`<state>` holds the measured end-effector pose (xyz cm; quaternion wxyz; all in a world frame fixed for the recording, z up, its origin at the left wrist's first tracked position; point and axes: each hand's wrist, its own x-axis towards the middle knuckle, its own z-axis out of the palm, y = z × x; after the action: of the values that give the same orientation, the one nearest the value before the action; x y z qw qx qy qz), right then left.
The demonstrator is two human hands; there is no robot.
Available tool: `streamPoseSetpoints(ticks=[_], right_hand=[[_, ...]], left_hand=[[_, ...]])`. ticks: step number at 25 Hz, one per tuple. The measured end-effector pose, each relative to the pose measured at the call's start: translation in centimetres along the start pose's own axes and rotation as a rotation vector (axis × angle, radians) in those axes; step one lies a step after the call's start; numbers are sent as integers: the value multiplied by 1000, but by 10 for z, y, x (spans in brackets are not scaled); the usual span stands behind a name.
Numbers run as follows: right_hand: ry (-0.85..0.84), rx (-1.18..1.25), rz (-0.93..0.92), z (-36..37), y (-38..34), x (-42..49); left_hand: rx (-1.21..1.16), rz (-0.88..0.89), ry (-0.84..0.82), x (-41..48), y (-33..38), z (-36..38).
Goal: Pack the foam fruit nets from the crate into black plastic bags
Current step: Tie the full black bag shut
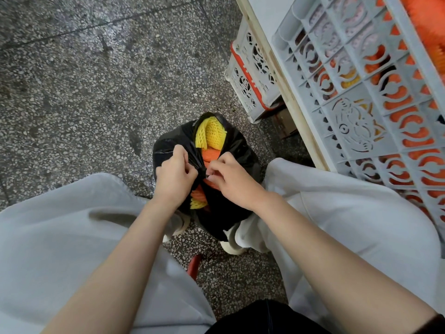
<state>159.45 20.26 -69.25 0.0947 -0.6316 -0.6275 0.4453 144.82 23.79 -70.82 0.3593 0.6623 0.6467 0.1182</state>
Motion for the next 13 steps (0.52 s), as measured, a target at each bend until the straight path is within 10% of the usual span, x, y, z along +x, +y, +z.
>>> streamPoseSetpoints(ticks=[7,13], right_hand=[[-120,-343,-234,5,-5,-10],[-46,-238,26,4,4,-26]], left_hand=[[-15,-66,-32,8,-19,2],[-170,2,40,2,-6,-5]])
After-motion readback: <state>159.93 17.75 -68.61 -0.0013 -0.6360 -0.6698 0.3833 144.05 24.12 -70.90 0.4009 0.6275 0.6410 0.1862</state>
